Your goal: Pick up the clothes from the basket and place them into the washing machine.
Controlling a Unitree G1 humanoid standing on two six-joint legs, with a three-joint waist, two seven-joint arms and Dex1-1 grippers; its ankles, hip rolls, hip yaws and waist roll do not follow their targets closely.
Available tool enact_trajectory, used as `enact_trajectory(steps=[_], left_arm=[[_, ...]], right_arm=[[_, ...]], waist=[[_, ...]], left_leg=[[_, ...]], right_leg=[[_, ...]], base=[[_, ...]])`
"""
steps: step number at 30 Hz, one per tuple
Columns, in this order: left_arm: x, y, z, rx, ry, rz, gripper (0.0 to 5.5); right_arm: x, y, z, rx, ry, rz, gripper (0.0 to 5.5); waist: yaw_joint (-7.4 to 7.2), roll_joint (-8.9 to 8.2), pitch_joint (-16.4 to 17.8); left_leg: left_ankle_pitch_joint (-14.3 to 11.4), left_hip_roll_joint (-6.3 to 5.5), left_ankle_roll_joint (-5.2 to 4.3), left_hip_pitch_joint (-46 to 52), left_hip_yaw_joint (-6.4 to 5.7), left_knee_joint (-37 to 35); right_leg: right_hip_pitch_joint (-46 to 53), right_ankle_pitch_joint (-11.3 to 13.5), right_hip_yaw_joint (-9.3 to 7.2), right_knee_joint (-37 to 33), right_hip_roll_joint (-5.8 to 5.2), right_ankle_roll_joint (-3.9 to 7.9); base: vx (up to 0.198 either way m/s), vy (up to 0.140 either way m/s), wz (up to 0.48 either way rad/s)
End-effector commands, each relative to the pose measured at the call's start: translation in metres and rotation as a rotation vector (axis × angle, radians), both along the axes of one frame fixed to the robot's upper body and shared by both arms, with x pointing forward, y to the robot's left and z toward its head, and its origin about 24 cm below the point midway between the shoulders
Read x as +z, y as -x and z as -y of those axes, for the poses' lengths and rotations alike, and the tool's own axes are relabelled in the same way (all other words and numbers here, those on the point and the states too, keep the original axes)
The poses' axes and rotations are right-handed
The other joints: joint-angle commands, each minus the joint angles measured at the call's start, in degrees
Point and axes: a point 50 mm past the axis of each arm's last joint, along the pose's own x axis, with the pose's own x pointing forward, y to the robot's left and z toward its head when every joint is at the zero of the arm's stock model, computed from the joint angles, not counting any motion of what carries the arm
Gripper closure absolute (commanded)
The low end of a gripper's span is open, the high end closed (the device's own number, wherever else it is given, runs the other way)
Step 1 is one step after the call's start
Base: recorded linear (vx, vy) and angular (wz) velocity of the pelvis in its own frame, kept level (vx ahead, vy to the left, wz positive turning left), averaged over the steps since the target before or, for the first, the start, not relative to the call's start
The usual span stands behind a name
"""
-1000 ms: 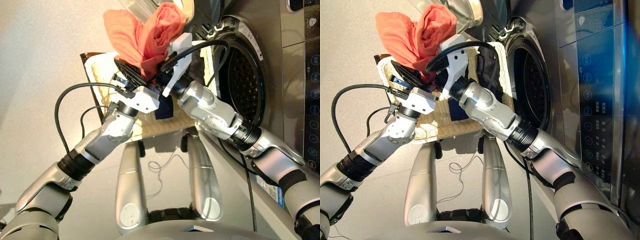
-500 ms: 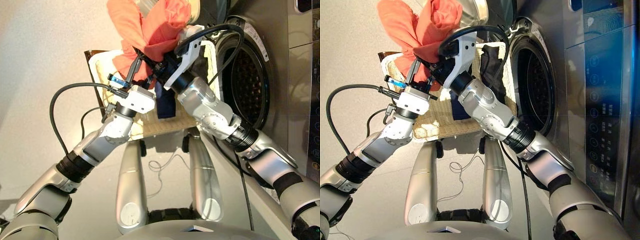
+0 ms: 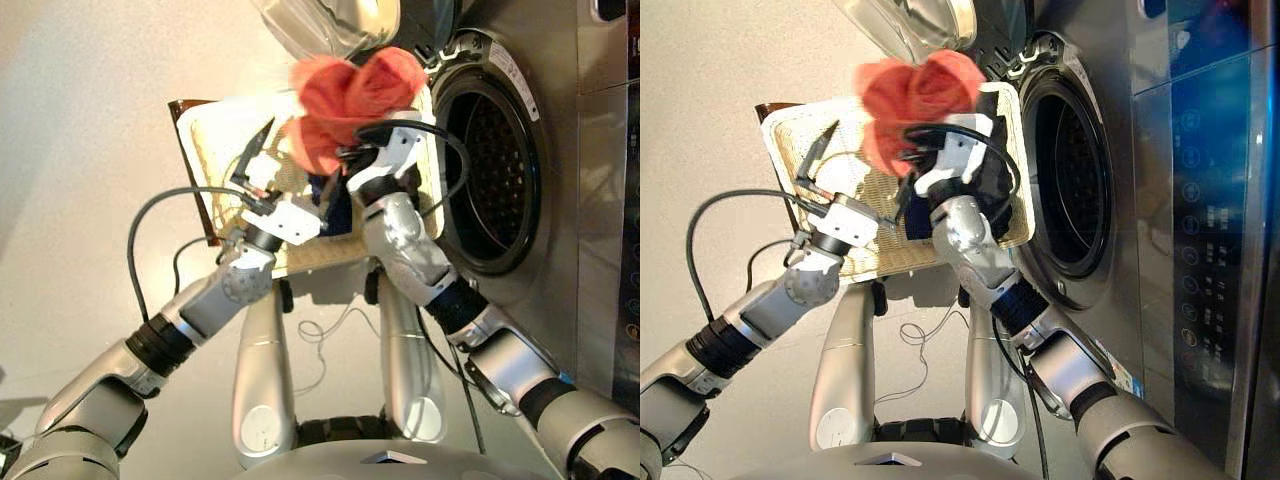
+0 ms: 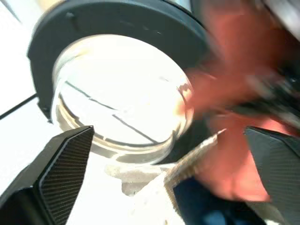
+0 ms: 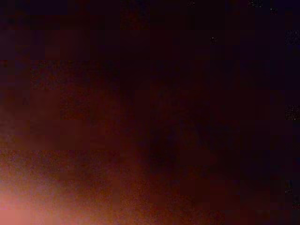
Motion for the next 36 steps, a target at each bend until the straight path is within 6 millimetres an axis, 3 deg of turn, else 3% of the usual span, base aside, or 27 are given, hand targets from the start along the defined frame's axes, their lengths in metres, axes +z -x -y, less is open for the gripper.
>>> enact_trajectory(steps=[1,6,7,10,11,15,20,25,30,35,36], left_arm=[[0.035,0.033,0.024,-0.211,0.194,0.141,0.00],[0.039,0.034,0.027,-0.221,0.202,0.151,0.00],[0.039,0.034,0.027,-0.221,0.202,0.151,0.00],[0.043,0.036,0.031,-0.247,0.222,0.167,0.00],[0.045,0.036,0.031,-0.248,0.221,0.172,0.00],[0.050,0.039,0.033,-0.285,0.246,0.175,0.00],[0.051,0.041,0.038,-0.332,0.258,0.144,0.00],[0.050,0.043,0.035,-0.329,0.240,0.138,0.00],[0.048,0.045,0.030,-0.312,0.213,0.136,0.00],[0.047,0.044,0.028,-0.311,0.202,0.120,0.00],[0.047,0.044,0.028,-0.313,0.200,0.115,0.00]], right_arm=[[0.021,-0.001,0.020,-0.153,0.070,0.118,5.50],[-0.005,-0.008,0.049,-0.355,0.143,-0.007,5.50],[-0.005,-0.008,0.049,-0.355,0.143,-0.007,5.50],[-0.012,-0.014,0.079,-0.520,0.232,-0.071,5.50],[-0.010,-0.015,0.079,-0.520,0.231,-0.066,5.50],[-0.004,-0.019,0.121,-0.692,0.262,-0.123,5.50],[0.024,-0.015,0.184,-0.894,0.302,-0.151,5.50],[0.058,-0.001,0.233,-1.051,0.328,-0.119,5.50],[0.094,0.017,0.272,-1.186,0.297,-0.084,5.50],[0.117,0.028,0.289,-1.240,0.278,-0.060,5.50],[0.118,0.031,0.292,-1.248,0.276,-0.063,5.24]], waist=[[-1.26,5.29,-0.8],[-1.27,5.66,-0.8],[-1.26,5.67,-0.8],[-1.11,6.15,-0.8],[-1.16,6.14,-0.8],[-0.87,6.83,-0.8],[-0.07,8.23,-0.8],[0.22,9.07,-0.8],[0.59,9.65,-0.8],[0.82,10.17,-0.8],[0.84,10.24,-0.8]], left_leg=[[3.8,-1.22,-0.43,0.0,0.28,-4.5],[3.6,-1.43,-0.43,-0.4,0.08,-4.4],[3.6,-1.43,-0.43,-0.4,0.07,-4.3],[3.3,-1.73,-0.38,-1.1,-0.10,-3.9],[3.8,-1.81,-0.34,-1.5,-0.11,-4.0],[3.7,-2.04,-0.35,-2.9,-0.42,-3.5],[3.1,-2.48,-0.39,-6.3,-1.01,-1.5],[1.6,-2.52,-0.56,-10.5,-1.42,2.3],[0.9,-2.38,-0.69,-14.5,-1.53,4.9],[1.0,-2.18,-0.71,-16.1,-1.49,5.3],[1.1,-2.19,-0.70,-16.2,-1.45,5.3]], right_leg=[[1.3,-6.4,1.41,3.6,-2.08,5.22],[1.2,-6.5,1.38,3.5,-2.09,5.27],[1.2,-6.5,1.37,3.5,-2.08,5.27],[0.7,-6.7,1.49,3.8,-2.12,5.30],[0.3,-6.2,1.51,3.6,-2.17,5.28],[-0.9,-6.5,1.42,4.2,-2.37,5.27],[-4.2,-7.3,1.59,6.5,-2.66,5.21],[-8.5,-8.9,1.97,10.8,-2.58,5.02],[-12.6,-9.7,2.26,13.8,-2.63,4.81],[-14.4,-9.5,2.25,14.3,-2.61,4.86],[-14.6,-9.6,2.33,14.3,-2.51,4.86]], base=[[0.000,0.000,0.000],[0.000,0.000,0.000],[0.000,0.000,0.000],[0.000,0.000,0.000],[0.000,0.000,0.000],[0.000,0.000,0.000],[0.000,0.000,0.000],[0.000,0.000,0.000],[0.000,0.000,0.000],[0.000,0.000,0.000],[0.000,0.000,0.000]])
